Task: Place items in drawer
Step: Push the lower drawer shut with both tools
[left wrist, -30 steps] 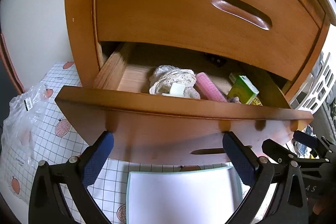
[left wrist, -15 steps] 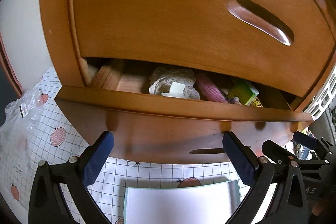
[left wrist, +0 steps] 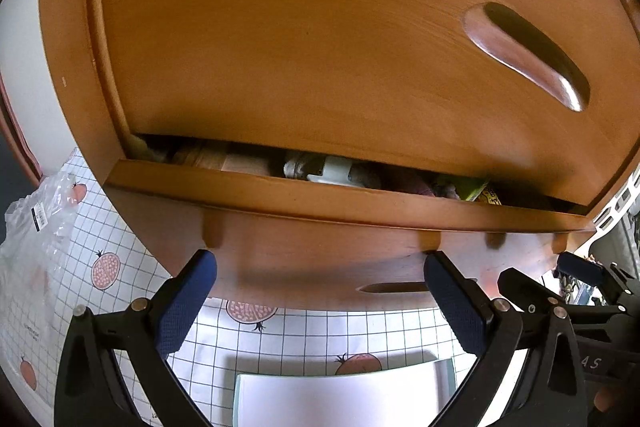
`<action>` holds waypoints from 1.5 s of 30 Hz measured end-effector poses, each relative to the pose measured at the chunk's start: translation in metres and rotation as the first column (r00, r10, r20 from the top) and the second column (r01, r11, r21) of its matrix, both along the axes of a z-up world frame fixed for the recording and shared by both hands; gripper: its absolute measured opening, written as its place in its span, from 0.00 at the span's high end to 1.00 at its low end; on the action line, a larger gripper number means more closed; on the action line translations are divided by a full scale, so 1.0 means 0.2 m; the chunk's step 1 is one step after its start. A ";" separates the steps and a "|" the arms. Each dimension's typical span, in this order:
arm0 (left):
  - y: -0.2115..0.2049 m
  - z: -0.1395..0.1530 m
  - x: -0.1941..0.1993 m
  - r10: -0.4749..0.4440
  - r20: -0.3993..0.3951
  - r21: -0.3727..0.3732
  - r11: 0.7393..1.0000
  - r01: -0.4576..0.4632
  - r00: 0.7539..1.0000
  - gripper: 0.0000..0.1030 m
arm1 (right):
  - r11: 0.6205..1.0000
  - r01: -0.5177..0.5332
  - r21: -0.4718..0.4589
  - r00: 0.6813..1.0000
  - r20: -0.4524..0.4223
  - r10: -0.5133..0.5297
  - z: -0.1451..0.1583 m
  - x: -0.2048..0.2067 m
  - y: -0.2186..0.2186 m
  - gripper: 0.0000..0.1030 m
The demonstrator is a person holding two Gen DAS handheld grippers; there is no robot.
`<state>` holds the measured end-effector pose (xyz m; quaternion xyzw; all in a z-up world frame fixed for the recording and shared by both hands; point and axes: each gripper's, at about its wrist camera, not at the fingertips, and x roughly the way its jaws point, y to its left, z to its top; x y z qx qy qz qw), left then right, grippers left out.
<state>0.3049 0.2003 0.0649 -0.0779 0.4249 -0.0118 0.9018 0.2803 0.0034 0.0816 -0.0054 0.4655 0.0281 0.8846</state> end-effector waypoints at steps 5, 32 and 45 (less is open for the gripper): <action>-0.02 0.00 0.00 0.008 -0.002 0.002 1.000 -0.008 1.000 0.00 | 1.000 0.006 0.001 1.000 -0.003 -0.006 0.00 0.01 0.00 0.00; 0.00 0.07 -0.16 -0.002 0.003 -0.011 1.000 0.002 1.000 0.00 | 0.999 -0.023 -0.029 1.000 -0.007 0.023 0.00 -0.03 0.06 0.00; 0.03 0.12 -0.59 -0.040 0.023 -0.037 0.998 0.041 0.999 0.00 | 1.000 -0.012 -0.026 1.000 0.026 0.013 0.07 -0.38 0.02 0.00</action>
